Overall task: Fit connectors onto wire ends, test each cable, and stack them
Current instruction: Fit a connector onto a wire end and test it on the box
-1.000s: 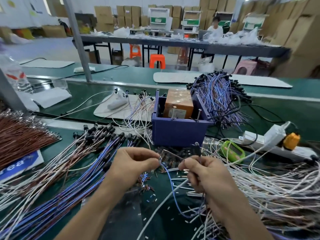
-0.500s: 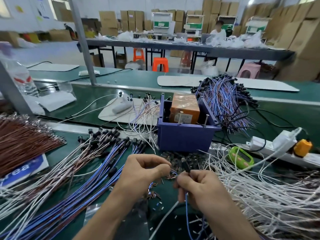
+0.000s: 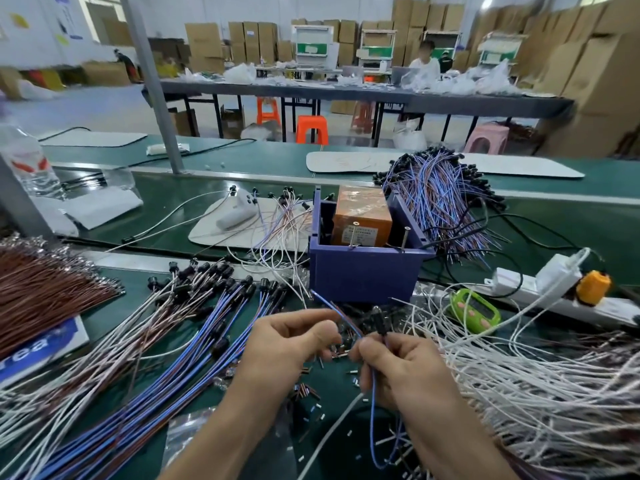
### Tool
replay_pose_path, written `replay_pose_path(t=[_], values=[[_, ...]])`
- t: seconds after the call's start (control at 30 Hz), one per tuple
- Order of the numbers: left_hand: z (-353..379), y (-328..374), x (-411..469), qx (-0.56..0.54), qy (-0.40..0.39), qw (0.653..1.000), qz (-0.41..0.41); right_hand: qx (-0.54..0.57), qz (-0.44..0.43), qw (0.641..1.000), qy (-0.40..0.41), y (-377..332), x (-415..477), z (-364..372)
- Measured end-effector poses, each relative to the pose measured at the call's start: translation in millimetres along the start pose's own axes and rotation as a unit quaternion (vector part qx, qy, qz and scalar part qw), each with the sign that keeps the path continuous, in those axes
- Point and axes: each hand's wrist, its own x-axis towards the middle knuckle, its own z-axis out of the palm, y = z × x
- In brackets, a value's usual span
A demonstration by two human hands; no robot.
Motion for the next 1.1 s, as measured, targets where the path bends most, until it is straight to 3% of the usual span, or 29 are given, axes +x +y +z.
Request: replay_pose_path(t=[0.17,0.37,0.53,0.83,1.1], values=[[7.5,-5.0,2.6,-0.037,-0.004,0.999,-0.013,-0.066,-0.024,0.997,-0.024,1.6,1.4,2.4],[0.1,-0.3,7.5,-0.135,0.090,0.987,-0.013,-0.103,-0.027,0.994,-0.038,-0.1,3.0,-1.3],[-18.4,4.0,14.0,-0.190,0.118,0.974,-0.034,-0.100,-0.039,0.993,-0.049,-2.1,0.5,-3.5],[-10.0,2.2,9.5,-0.107,0.099,0.989,-0.017,-0.093,-0.030,0.995,-0.035,-0.5,0.4,-4.6],[-5.6,-4.3,8.5,-0.110,0.156,0.982,0.000,-0.074,-0.035,0.996,-0.045,0.3,-2.3,0.4]])
